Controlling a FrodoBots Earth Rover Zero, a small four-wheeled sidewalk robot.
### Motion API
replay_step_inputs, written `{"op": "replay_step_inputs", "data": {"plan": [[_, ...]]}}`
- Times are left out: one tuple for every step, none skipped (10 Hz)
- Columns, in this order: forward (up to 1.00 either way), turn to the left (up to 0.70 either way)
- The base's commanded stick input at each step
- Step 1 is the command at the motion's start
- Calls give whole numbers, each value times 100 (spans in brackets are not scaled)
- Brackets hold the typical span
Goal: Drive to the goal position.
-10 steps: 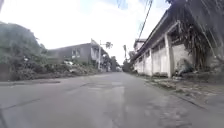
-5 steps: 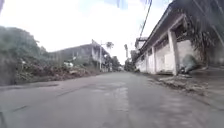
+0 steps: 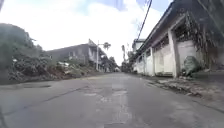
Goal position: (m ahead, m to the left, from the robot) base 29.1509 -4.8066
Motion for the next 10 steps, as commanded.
{"op": "replay_step_inputs", "data": {"plan": [[70, -32], [70, -3], [70, -2], [70, 0], [70, 0], [70, 0], [70, 0], [70, 0], [70, 0], [70, 0]]}}
